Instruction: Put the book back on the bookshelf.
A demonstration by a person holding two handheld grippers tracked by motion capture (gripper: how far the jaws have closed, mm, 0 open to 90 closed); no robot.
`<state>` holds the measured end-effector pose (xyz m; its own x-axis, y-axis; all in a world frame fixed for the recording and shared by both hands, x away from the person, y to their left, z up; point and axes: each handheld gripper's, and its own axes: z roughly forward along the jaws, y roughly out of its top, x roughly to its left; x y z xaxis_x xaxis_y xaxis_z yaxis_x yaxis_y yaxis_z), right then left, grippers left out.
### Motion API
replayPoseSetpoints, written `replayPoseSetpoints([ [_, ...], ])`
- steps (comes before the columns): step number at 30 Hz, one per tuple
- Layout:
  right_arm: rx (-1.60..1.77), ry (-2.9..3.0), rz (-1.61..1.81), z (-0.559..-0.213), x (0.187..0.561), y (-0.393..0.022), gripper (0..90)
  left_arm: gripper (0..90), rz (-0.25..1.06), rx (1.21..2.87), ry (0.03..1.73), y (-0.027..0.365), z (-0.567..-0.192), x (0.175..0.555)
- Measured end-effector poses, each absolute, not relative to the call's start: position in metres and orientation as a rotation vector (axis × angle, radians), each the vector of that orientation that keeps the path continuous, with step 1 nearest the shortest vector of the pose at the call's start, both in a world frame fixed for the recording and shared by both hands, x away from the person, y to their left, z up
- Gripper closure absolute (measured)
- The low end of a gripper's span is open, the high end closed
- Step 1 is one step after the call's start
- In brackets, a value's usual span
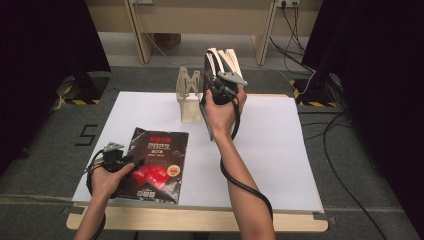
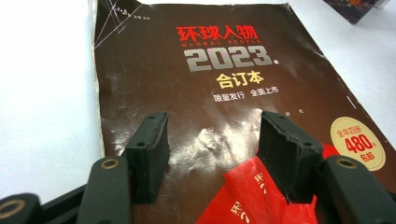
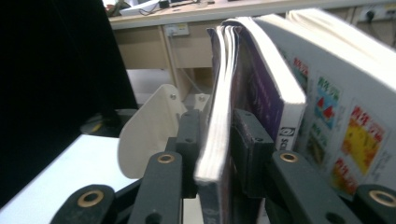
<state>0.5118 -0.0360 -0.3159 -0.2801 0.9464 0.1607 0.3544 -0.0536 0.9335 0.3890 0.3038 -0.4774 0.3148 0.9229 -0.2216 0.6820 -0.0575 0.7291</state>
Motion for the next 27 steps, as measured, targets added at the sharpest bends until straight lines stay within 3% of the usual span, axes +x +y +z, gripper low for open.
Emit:
replayPoseSetpoints([
  [10,1.406,1.675,1.252,-0.3145,0.5149,-0.0337,83.4,42.2,0.398,1.804,1.438,0.3056,-0.4767,0.3889],
  [27,1.365,1.623,1.280,-0.3175,0.5183,-0.0346,84.9,42.2,0.394,1.797,1.441,0.3066,-0.4773,0.3893],
])
